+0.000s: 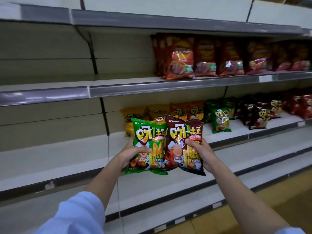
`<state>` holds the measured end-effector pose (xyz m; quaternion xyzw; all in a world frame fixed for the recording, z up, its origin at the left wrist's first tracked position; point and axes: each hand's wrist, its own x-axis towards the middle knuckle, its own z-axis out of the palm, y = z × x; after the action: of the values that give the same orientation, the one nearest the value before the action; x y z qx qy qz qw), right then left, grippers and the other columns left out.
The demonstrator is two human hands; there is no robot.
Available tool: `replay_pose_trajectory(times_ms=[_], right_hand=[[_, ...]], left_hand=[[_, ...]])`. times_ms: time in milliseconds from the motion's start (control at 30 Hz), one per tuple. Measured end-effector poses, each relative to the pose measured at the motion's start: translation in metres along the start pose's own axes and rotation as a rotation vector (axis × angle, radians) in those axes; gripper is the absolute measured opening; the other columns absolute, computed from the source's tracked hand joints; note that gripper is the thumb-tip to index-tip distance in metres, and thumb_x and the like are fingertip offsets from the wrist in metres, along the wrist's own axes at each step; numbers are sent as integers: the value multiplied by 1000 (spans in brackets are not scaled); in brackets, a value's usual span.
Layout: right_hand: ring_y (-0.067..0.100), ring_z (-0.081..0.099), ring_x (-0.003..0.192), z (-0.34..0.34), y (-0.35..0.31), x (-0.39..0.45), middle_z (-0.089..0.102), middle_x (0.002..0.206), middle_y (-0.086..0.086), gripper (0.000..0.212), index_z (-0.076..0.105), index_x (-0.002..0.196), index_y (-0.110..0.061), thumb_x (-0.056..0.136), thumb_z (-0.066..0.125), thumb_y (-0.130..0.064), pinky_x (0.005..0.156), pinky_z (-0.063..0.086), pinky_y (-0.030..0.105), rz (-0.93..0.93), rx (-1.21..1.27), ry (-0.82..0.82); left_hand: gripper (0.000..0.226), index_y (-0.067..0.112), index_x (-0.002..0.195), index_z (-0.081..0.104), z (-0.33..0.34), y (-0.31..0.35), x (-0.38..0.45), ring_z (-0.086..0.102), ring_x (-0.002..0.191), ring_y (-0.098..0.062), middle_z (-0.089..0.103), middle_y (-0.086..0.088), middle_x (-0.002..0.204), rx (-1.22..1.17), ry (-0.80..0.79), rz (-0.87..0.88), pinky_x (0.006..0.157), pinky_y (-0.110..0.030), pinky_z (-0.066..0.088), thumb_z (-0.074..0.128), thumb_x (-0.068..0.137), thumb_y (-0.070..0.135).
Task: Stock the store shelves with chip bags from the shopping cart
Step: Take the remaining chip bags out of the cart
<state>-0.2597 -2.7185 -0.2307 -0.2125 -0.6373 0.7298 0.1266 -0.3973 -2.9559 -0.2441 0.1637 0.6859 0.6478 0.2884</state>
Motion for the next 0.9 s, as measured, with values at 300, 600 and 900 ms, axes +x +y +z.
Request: replay_pose_trajectory(times_ms=[300, 600, 900], right_hand=[[30, 70, 95, -111, -3, 20, 71, 107, 11, 55, 50, 126, -17, 79, 76, -28, 83, 56, 47, 8, 30, 58], [30, 70, 95, -214, -7, 27, 72, 106, 10, 50, 51, 123, -21, 79, 75, -30, 86, 56, 49, 7, 61, 187], [30, 70, 95, -329, -14, 69, 71, 108, 10, 65, 47, 129, -17, 75, 79, -34, 87, 55, 51, 30, 21, 357]], left_hand=[[127, 27, 142, 34, 104, 5, 52, 56, 119, -25, 57, -2, 134, 44, -27, 2, 105, -48, 42, 96, 31, 41], [98, 26, 132, 38, 202, 14, 113, 57, 112, -22, 58, -3, 131, 109, -131, -62, 97, -37, 44, 91, 50, 32], [90, 19, 129, 45, 323, 21, 208, 65, 104, -27, 66, -7, 119, 107, -268, -65, 95, -45, 50, 87, 50, 26]])
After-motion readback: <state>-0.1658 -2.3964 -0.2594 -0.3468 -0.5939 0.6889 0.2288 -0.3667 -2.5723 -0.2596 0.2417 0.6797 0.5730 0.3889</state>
